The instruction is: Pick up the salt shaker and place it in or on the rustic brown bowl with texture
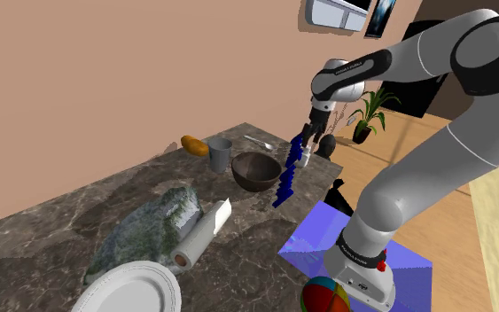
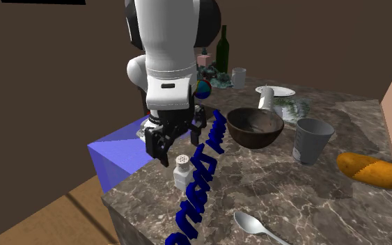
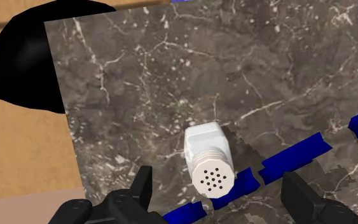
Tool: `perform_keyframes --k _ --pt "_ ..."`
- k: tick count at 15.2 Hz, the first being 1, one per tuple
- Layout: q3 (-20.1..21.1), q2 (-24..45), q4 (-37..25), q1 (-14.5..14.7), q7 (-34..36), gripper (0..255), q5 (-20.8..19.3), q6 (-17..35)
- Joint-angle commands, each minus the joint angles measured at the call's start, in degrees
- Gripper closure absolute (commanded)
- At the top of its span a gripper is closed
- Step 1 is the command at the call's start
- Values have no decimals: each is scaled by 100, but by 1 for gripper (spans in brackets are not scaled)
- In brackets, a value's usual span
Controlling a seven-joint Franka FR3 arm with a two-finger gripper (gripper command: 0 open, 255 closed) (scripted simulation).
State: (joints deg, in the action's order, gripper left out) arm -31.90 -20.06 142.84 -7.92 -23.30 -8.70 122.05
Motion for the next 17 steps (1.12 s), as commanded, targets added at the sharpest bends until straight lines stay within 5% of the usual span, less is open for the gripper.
perform_keyframes --k 1,10,11,17 --pt "-36 78 110 8 -24 0 13 185" --pt "-63 150 182 21 -45 0 33 324" --pt "-63 150 182 21 -45 255 33 324" --pt "-63 150 182 21 -45 255 33 324"
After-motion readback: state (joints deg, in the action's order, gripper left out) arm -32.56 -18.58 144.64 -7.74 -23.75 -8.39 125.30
